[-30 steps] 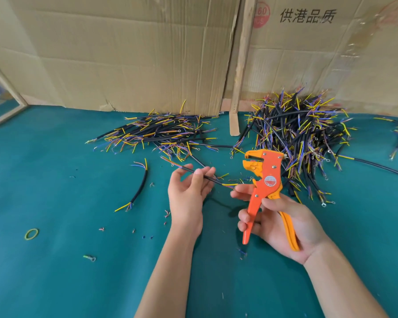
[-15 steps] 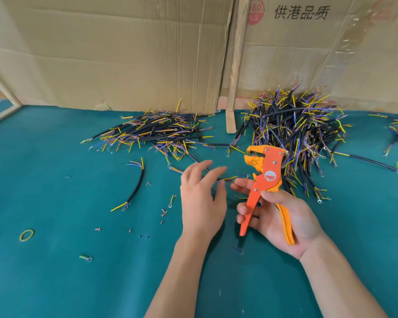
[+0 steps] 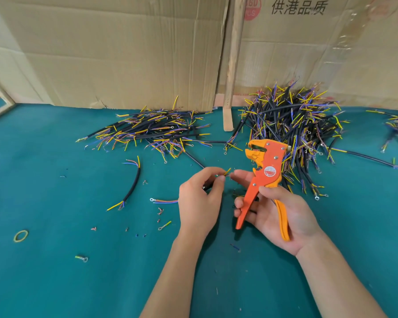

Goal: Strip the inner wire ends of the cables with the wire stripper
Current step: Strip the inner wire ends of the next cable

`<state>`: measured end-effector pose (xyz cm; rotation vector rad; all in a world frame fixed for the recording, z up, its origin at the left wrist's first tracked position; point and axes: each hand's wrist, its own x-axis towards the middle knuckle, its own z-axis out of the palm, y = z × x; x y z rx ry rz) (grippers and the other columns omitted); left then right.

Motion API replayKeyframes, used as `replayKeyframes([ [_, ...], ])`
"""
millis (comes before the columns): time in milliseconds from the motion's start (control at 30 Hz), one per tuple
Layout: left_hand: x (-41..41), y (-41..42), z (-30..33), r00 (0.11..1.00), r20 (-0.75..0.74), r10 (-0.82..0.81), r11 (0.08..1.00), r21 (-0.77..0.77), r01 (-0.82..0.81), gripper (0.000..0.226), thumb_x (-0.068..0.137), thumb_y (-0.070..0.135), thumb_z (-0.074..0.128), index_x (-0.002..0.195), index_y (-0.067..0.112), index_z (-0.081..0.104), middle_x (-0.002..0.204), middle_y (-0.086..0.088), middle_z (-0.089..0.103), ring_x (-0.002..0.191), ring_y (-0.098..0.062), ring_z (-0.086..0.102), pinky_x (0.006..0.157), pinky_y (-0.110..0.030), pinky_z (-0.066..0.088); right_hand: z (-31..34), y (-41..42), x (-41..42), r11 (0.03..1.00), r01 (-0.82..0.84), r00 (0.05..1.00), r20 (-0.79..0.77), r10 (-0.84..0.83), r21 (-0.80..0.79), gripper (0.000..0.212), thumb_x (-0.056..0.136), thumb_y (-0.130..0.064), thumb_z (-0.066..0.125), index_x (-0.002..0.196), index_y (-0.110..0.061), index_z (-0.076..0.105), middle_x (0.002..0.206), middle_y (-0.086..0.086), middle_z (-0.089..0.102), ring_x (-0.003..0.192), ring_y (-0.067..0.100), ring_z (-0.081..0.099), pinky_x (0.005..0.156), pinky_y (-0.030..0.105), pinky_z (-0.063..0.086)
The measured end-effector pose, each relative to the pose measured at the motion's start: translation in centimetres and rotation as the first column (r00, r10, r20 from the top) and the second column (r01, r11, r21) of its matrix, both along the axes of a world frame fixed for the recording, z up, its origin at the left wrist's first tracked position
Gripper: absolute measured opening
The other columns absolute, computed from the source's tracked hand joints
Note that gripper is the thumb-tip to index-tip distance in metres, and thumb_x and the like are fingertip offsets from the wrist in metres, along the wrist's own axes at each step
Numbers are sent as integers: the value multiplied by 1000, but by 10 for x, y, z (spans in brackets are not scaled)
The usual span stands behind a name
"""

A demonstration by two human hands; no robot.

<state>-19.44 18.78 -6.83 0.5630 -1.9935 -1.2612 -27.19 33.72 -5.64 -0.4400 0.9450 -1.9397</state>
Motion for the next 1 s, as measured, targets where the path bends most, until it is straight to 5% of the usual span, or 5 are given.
replayKeyframes([
  [233, -1, -1, 0, 999, 32, -18, 999, 41, 16, 13, 92, 16, 67, 89, 29, 70, 68, 8, 62, 67, -13, 56, 70, -37, 51, 4, -3, 3, 998, -24, 998, -58, 28, 62, 81, 62, -27, 90, 134, -2, 62, 96, 21, 55, 79, 34, 62, 75, 45, 57],
  [500, -1, -2, 5, 998, -33, -55, 989, 134, 59, 12, 94, 20, 58, 90, 31, 62, 71, 8, 62, 80, -27, 65, 81, -50, 52, 6, -4, 6, 996, -24, 998, -56, 29, 89, 62, 74, -20, 72, 133, 0, 63, 102, 24, 47, 78, 34, 61, 74, 46, 56],
  [733, 0, -10, 7, 980, -142, -139, 928, 327, 179, 10, 100, 3, 56, 95, 11, 60, 76, -1, 64, 72, -10, 61, 71, -14, 45, 8, -4, 7, 994, -54, 994, -87, 62, 92, 71, 71, -23, 82, 135, -1, 62, 98, 23, 51, 78, 34, 60, 75, 47, 55],
  [867, 1, -12, 6, 974, -148, -172, 920, 330, 213, 11, 101, 3, 53, 95, 12, 56, 76, -3, 65, 73, -10, 62, 71, -13, 44, 7, -5, 6, 997, -37, 998, -56, 41, 62, 63, 75, -19, 74, 134, -1, 62, 108, 25, 48, 79, 33, 60, 75, 46, 56],
  [1000, 0, -12, 3, 988, -96, -121, 972, 191, 137, 15, 101, 5, 53, 94, 17, 54, 75, -3, 67, 69, -6, 61, 69, -16, 43, 6, -4, 8, 998, -43, 998, -35, 44, 35, 71, 74, -19, 78, 140, -3, 57, 140, 22, 57, 83, 35, 63, 78, 47, 56],
])
